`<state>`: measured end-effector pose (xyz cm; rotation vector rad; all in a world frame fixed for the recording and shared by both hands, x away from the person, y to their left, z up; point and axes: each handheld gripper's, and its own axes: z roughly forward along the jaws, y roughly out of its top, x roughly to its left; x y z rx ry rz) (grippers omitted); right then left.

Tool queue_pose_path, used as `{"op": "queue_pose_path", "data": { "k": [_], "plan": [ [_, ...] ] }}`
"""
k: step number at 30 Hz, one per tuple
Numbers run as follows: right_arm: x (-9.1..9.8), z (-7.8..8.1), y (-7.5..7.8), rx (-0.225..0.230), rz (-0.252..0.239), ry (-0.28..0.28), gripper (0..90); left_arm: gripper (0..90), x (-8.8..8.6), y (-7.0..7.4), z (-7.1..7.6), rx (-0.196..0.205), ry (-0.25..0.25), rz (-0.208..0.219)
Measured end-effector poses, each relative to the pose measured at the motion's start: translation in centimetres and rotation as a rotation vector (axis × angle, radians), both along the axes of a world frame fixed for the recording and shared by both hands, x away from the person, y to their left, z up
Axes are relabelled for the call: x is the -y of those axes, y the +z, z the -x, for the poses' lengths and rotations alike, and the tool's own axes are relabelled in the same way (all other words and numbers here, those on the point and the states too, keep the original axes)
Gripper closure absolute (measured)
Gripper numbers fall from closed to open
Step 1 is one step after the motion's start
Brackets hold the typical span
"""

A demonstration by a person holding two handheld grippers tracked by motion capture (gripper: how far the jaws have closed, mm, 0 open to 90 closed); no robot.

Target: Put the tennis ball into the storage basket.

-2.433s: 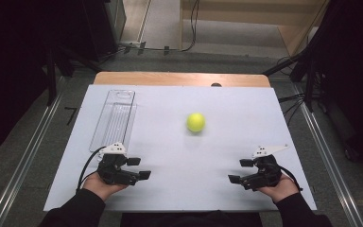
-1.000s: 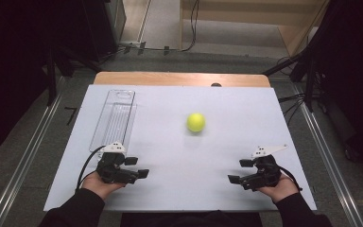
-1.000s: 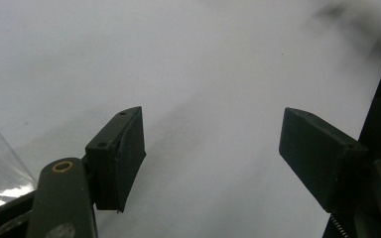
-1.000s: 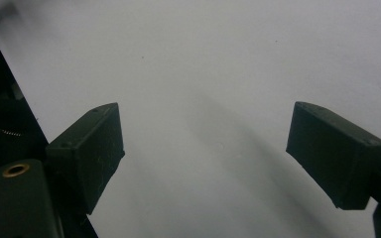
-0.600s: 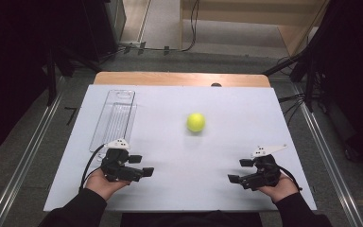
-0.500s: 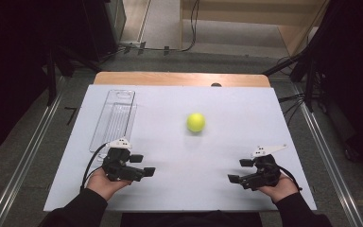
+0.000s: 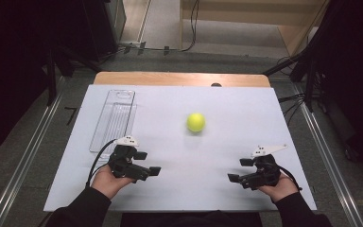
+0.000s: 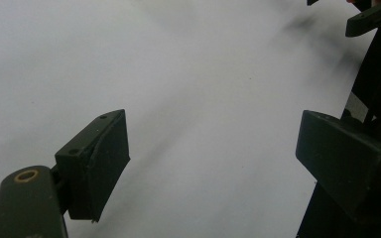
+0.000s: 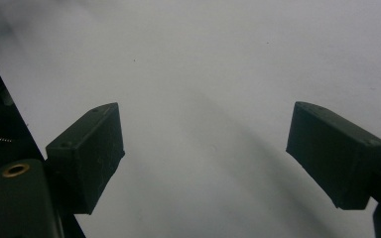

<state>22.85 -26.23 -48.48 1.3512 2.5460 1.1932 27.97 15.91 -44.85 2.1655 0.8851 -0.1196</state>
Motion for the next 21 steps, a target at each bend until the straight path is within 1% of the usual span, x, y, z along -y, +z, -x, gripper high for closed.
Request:
{"op": "queue_pose_path", "data": {
  "k": [5,7,9,10,12,15,16,17,18,19,20,21],
  "plan": [
    [-0.1,0.0,0.0,0.004,0.002,0.000,12.6,14.3,0.4,0.2,-0.3,0.004,0.003,0.004],
    [-0.1,0.0,0.0,0.004,0.001,0.001,12.6,14.3,0.6,0.3,-0.6,0.012,0.000,0.008],
    [0.0,0.0,0.0,0.005,0.002,0.001,12.7,14.3,0.7,0.3,-0.7,0.011,-0.002,0.009],
    [0.0,0.0,0.0,0.004,0.002,0.001,12.7,14.3,0.8,0.4,-0.8,0.004,0.000,0.010],
    [0.0,0.0,0.0,0.002,0.002,0.001,12.7,11.3,1.0,0.5,-1.0,-0.001,0.002,0.008],
    [-0.1,0.0,0.0,0.001,0.002,0.002,12.7,10.7,1.1,0.6,-1.2,-0.001,-0.006,0.017],
    [-0.1,0.0,-0.1,0.000,0.002,0.003,12.6,4.4,1.4,0.5,-1.4,0.002,-0.014,-0.001],
    [-0.1,0.0,-0.1,0.000,0.002,0.003,12.7,0.9,1.6,0.5,-1.4,0.005,-0.016,-0.012],
    [-0.1,0.0,-0.1,0.000,0.002,0.003,12.7,0.0,1.6,0.5,-1.4,0.005,-0.016,-0.012],
    [-0.1,0.0,-0.1,0.000,0.002,0.003,12.6,0.0,1.8,0.5,-1.4,0.020,-0.006,-0.008],
    [-0.1,0.0,-0.1,0.000,0.002,0.003,12.6,0.0,1.8,0.5,-1.4,0.020,-0.006,-0.008],
    [-0.1,0.0,-0.1,0.000,0.002,0.003,12.7,0.0,2.0,0.5,-1.6,0.008,-0.006,0.008]
  ]
}}
